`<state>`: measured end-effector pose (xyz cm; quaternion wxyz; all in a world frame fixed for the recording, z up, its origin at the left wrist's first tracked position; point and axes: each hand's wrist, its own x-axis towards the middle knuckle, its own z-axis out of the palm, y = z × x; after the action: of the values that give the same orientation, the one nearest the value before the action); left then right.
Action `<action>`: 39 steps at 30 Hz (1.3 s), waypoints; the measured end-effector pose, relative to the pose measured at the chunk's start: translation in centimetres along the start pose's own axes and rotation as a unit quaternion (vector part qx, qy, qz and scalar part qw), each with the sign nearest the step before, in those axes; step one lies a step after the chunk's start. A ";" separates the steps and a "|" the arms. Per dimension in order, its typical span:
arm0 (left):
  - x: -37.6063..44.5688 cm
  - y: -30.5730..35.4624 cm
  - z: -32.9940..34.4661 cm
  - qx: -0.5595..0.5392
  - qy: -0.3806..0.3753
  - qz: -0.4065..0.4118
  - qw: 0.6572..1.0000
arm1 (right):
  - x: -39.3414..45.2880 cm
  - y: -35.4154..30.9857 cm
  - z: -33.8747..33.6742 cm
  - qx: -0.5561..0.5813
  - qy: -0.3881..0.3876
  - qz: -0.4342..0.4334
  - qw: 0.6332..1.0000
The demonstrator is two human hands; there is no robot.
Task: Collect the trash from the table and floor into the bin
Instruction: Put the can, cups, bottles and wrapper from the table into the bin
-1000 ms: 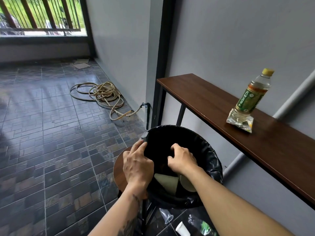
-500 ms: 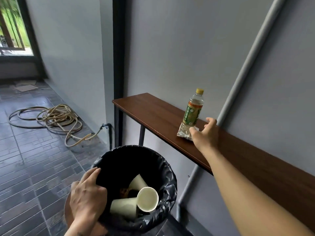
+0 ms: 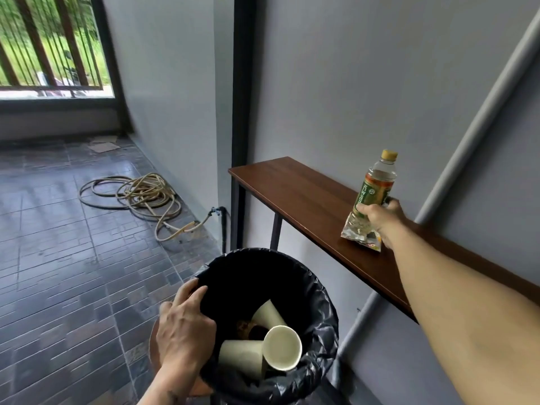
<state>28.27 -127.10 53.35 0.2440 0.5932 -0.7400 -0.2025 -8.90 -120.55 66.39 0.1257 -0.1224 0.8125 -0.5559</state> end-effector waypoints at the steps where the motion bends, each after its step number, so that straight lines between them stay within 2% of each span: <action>1: 0.1 -0.1 0.0 -0.004 0.000 -0.004 1.000 | 0.3 0.1 0.3 -0.006 0.008 0.002 1.000; 5: 0.2 0.2 0.0 -0.009 0.005 -0.003 1.000 | 1.8 0.9 1.0 -0.010 0.032 0.016 0.999; 10: 0.1 0.1 0.1 -0.006 0.012 0.002 1.000 | 2.1 1.7 2.0 -0.045 0.063 -0.018 0.997; 17: 0.3 -0.2 0.5 -0.005 0.012 0.001 1.000 | 2.5 1.2 2.6 -0.076 0.041 -0.009 0.996; 23: 0.4 -0.2 0.6 0.005 0.015 0.005 1.000 | 2.5 1.7 3.3 -0.037 0.073 -0.011 0.997; 31: 0.2 -0.1 0.7 -0.001 0.013 -0.006 1.000 | 1.7 3.4 2.6 -0.037 0.088 -0.086 0.992; 39: 0.2 -0.2 0.3 -0.015 0.010 -0.007 1.000 | -1.6 4.0 2.8 0.073 0.069 -0.081 0.992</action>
<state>28.22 -127.32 52.98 0.2591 0.5965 -0.7303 -0.2090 -6.63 -121.05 61.78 0.0324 -0.1394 0.7641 -0.6290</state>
